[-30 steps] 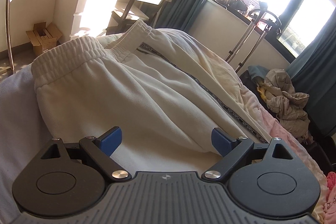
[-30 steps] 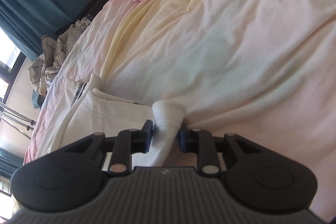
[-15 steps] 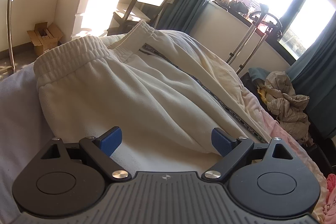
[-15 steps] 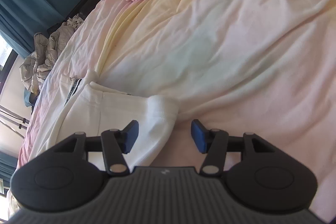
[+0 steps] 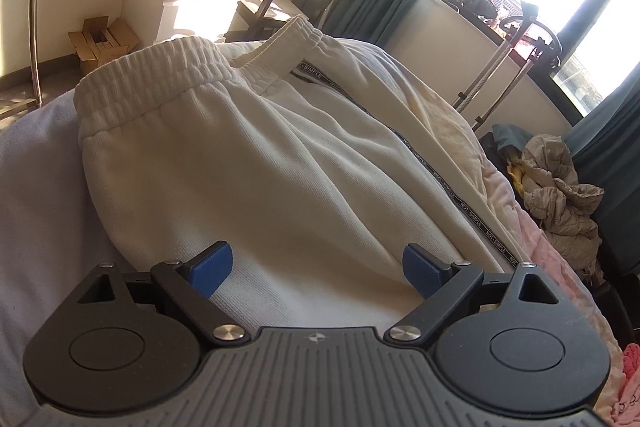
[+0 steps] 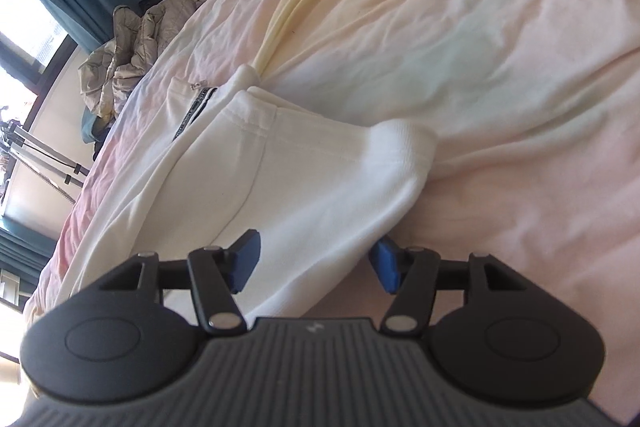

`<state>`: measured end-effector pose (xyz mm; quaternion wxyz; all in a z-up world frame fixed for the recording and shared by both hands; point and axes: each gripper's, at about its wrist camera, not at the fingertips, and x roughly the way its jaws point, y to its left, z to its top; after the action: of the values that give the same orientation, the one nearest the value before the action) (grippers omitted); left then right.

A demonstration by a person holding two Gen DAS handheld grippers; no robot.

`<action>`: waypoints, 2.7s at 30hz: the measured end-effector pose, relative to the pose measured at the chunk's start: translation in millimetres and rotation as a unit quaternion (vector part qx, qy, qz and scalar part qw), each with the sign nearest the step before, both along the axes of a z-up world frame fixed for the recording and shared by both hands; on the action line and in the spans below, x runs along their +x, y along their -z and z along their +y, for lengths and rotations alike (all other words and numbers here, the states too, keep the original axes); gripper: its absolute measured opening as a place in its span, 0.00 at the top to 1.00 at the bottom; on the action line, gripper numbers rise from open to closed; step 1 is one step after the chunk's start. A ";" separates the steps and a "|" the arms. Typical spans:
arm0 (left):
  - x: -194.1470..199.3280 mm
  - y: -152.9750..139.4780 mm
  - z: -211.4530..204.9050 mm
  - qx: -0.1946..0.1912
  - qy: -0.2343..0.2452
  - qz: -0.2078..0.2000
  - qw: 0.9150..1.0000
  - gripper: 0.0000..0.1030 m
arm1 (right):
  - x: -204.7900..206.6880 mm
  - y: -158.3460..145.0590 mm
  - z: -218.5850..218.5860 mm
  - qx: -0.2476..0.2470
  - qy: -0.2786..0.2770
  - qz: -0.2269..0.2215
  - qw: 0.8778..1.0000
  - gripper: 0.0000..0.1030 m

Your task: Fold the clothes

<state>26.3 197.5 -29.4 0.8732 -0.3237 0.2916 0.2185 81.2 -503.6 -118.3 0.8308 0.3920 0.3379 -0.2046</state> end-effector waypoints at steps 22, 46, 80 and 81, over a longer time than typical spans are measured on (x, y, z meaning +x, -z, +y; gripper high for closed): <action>-12.5 26.0 59.9 -0.177 -0.035 -0.016 0.983 0.08 | -1.8 2.0 -7.8 0.049 0.095 -0.034 0.994 0.92; -81.1 26.3 79.1 -0.232 -0.196 -0.052 0.951 0.08 | -6.7 20.8 -52.5 0.064 0.114 -0.019 0.991 0.84; -21.9 39.4 100.5 -0.273 -0.123 -0.101 0.949 0.82 | 5.4 29.6 -39.7 0.121 0.115 -0.053 0.985 0.70; -25.8 33.5 97.5 -0.265 -0.125 -0.109 0.950 0.83 | 7.5 29.4 -36.5 0.121 0.110 -0.051 0.985 0.75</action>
<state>0.5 295.0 -62.9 0.7481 -0.5992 0.1994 0.2037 88.7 -540.1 -147.8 0.7660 0.5344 0.2717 -0.2321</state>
